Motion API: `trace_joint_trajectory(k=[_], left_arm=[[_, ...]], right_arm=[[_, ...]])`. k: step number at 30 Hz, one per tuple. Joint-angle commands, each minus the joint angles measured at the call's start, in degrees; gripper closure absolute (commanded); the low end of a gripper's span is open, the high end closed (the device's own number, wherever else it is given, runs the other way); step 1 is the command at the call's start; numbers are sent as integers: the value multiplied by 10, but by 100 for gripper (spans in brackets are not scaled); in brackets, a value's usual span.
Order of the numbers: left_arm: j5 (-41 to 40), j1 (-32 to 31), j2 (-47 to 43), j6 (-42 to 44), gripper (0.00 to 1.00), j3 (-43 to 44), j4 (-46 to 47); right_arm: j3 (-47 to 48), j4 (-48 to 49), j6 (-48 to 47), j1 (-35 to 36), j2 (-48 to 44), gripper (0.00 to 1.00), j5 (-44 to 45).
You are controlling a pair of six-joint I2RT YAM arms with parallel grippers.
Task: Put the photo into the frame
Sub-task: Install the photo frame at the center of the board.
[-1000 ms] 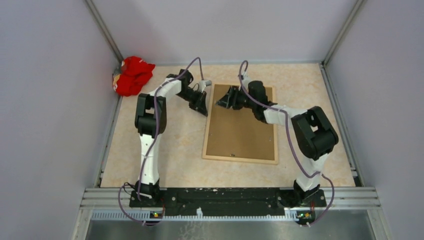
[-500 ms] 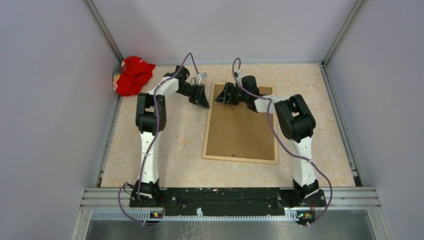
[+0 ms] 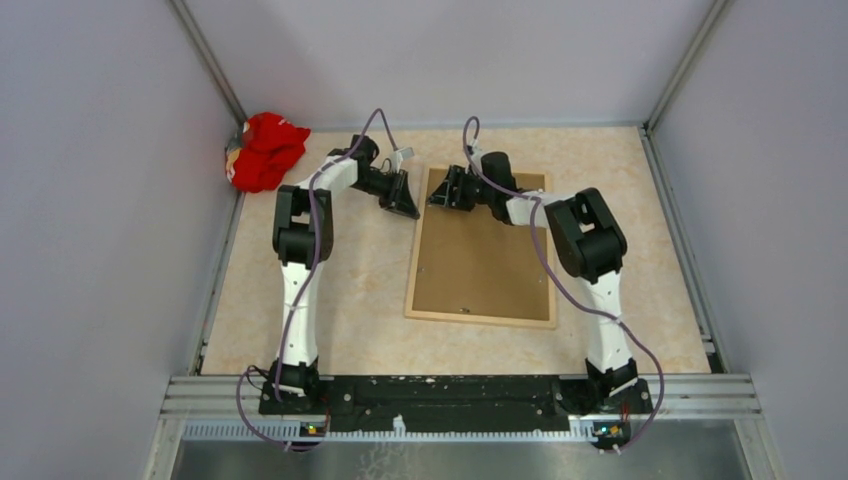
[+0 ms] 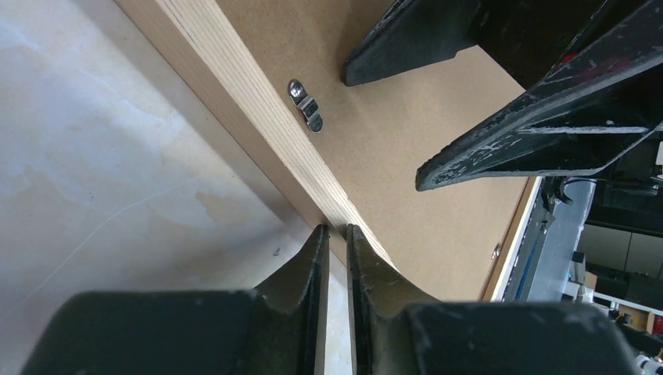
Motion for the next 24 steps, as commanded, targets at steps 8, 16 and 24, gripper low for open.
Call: trace_joint_trajectory(k=[8,16,24], left_arm=[[-9,-3,12,4,85,0,-1],[-15,-3,13,10,86,-3,-4],[-22,-3,13,26,87,-6,-13]], right_arm=[[40,-3,3,20,35,45,-6],[43,-1,12,26,44,46,-1],[66,-9,13,27,56,47,8]])
